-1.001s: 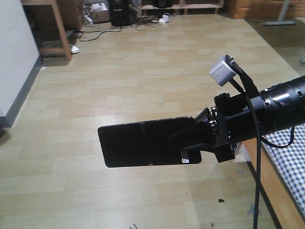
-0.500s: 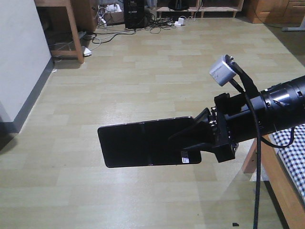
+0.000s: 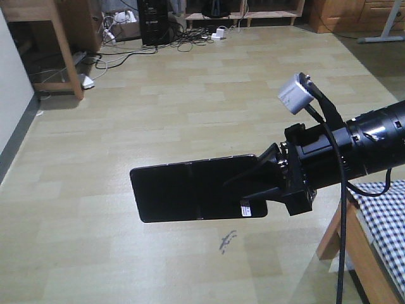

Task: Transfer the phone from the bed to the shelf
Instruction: 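Hold the phone in the right gripper while the base drives to the shelf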

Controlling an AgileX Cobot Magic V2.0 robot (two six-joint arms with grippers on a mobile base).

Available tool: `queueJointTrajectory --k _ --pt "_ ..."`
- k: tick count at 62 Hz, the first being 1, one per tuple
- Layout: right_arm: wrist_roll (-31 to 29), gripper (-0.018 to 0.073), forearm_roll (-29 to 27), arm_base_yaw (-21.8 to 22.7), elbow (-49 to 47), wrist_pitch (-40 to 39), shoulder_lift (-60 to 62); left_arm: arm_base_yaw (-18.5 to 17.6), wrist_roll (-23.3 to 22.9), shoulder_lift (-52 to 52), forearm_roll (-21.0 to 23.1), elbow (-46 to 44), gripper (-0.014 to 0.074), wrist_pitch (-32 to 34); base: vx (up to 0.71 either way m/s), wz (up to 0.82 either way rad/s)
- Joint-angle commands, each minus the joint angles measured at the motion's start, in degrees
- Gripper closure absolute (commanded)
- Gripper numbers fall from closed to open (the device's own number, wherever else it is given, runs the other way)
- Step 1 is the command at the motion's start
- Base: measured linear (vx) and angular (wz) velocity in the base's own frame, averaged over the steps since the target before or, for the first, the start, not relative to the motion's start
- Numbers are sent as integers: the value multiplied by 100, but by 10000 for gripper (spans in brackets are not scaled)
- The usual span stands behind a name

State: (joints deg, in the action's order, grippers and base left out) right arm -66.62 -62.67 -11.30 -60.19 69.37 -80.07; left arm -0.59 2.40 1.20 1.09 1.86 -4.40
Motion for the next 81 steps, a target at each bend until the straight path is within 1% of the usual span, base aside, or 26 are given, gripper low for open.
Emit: queueJointTrajectory --k 1,61,81 --pt "-42 561 -508 -10 -150 456 194 -12 -17 25 52 -144 596 440 41 -11" --pt "-36 561 -508 -10 -150 456 194 -12 -17 25 52 -144 596 440 45 -3" --pt "-43 561 -508 -10 -150 456 194 -12 -17 25 52 -144 596 440 45 -13"
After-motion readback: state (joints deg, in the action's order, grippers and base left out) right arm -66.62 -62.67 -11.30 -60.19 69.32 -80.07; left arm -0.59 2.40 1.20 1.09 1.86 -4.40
